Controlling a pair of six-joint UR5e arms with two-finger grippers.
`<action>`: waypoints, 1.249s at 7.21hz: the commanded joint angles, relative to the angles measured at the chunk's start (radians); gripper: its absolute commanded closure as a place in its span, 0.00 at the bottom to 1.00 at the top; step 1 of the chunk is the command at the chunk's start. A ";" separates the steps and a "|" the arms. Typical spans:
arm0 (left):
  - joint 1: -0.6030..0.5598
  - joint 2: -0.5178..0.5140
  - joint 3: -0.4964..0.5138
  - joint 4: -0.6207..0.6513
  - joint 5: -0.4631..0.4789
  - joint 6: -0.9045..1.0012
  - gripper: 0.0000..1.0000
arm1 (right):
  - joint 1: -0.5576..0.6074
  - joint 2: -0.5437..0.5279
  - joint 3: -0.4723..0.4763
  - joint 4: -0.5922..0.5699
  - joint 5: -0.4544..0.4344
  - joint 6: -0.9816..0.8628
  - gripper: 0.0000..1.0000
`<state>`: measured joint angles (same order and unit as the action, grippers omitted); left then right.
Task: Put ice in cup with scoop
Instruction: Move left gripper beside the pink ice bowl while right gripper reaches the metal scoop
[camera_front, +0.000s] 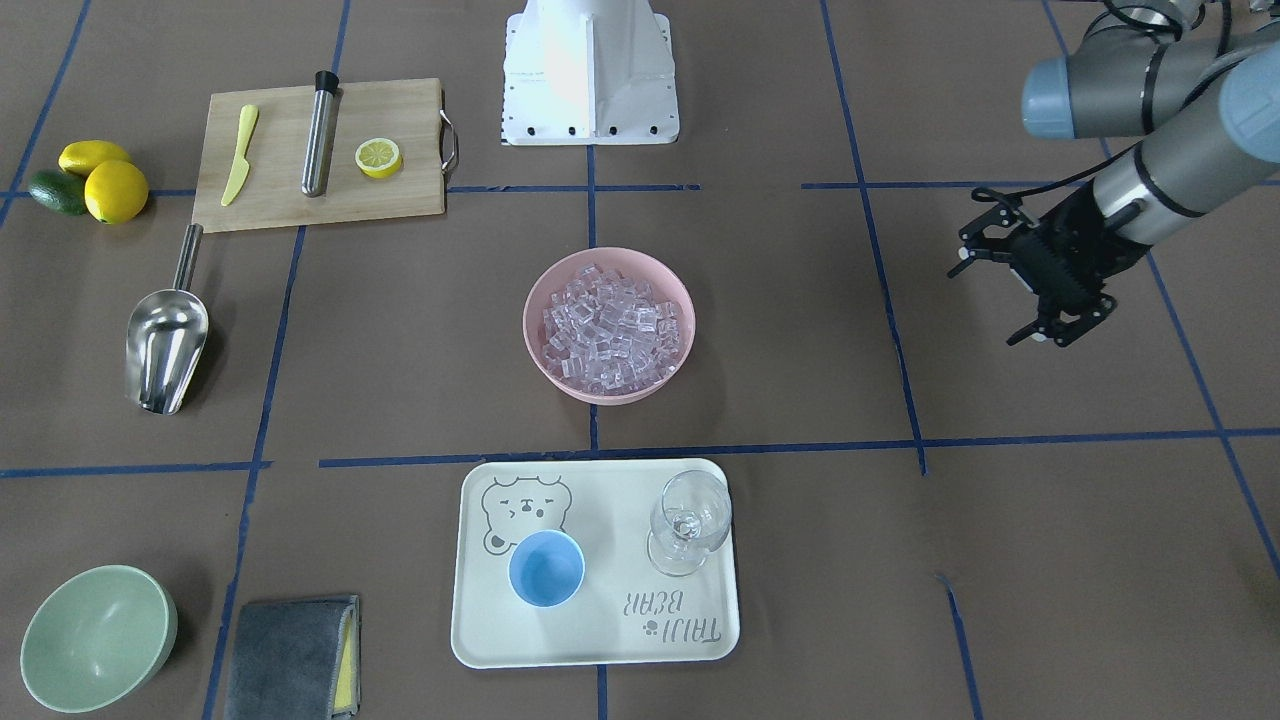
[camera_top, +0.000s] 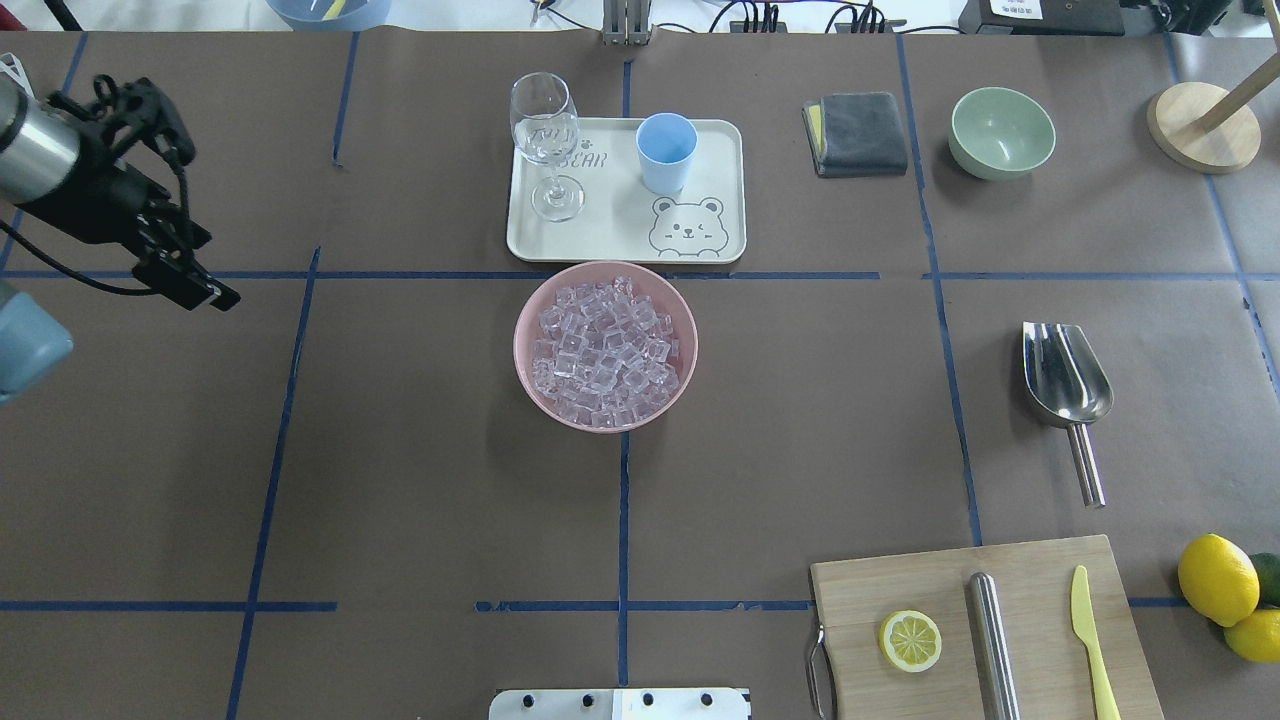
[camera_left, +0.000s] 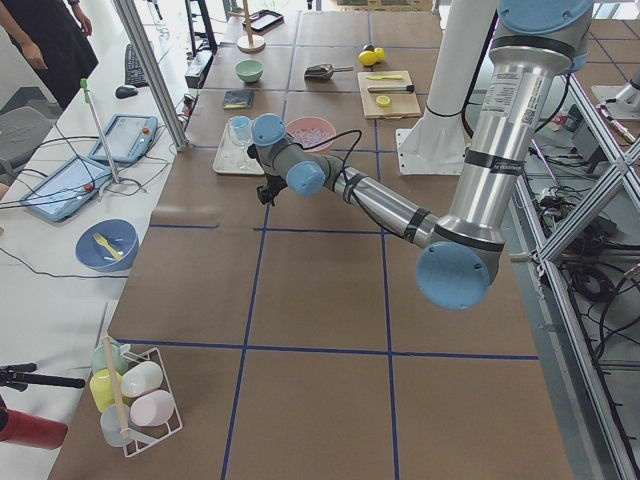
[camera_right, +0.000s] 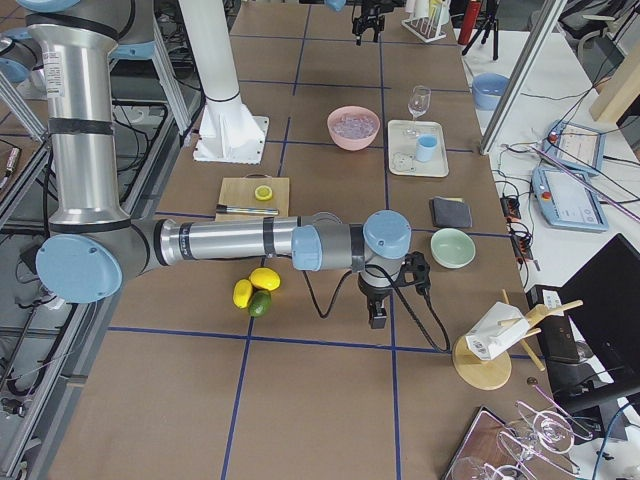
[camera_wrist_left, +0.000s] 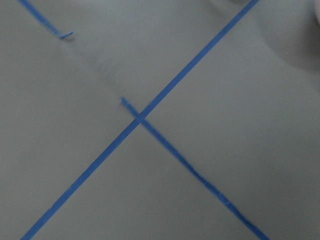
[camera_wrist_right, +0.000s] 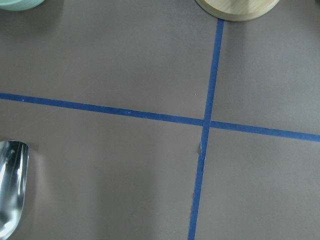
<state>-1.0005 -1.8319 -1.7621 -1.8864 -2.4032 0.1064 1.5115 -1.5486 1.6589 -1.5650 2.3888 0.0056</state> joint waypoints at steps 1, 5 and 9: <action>0.124 -0.033 0.114 -0.336 0.054 0.021 0.00 | -0.086 0.005 0.037 0.080 0.003 0.196 0.00; 0.249 -0.135 0.228 -0.497 0.156 0.016 0.00 | -0.201 -0.065 0.207 0.097 0.055 0.385 0.00; 0.249 -0.158 0.223 -0.497 0.156 0.016 0.00 | -0.518 -0.221 0.314 0.422 -0.158 0.926 0.00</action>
<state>-0.7521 -1.9813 -1.5379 -2.3845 -2.2480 0.1232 1.0940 -1.6945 1.9613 -1.2966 2.3070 0.7704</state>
